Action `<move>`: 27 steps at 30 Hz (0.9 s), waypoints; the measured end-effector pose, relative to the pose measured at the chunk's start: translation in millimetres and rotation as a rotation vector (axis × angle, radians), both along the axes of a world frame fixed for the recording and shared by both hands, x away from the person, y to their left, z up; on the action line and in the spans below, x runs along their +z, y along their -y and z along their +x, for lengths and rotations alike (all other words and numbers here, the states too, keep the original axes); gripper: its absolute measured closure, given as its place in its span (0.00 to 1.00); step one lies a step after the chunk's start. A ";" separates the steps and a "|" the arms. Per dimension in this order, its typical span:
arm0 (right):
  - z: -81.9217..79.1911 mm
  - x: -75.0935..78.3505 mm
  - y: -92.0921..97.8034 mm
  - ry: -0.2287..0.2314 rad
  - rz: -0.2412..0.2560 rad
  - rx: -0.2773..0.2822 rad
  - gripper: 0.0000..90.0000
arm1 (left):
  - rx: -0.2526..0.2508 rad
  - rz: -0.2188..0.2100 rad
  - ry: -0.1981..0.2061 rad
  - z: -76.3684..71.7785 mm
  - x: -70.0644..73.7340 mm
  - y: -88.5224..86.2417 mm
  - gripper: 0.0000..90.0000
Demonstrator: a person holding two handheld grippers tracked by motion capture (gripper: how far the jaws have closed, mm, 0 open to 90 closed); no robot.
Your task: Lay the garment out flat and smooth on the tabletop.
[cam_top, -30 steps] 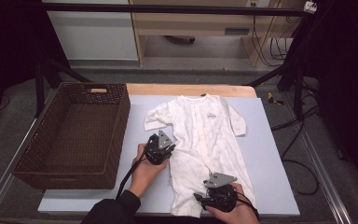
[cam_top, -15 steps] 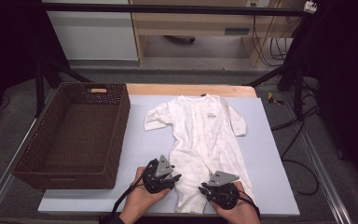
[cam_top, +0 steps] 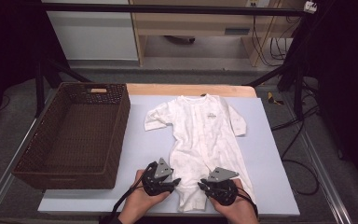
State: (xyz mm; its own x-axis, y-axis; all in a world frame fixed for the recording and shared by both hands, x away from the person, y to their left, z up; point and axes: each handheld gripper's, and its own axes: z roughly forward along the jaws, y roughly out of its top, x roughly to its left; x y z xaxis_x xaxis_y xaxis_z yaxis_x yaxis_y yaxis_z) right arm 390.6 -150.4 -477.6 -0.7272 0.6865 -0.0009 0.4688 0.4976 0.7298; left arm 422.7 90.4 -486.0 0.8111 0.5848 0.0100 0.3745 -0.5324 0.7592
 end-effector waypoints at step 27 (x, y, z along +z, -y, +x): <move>-24.6 5.7 8.3 -0.092 0.028 0.189 0.79 | -0.076 0.012 -0.040 -34.2 5.0 -9.2 0.99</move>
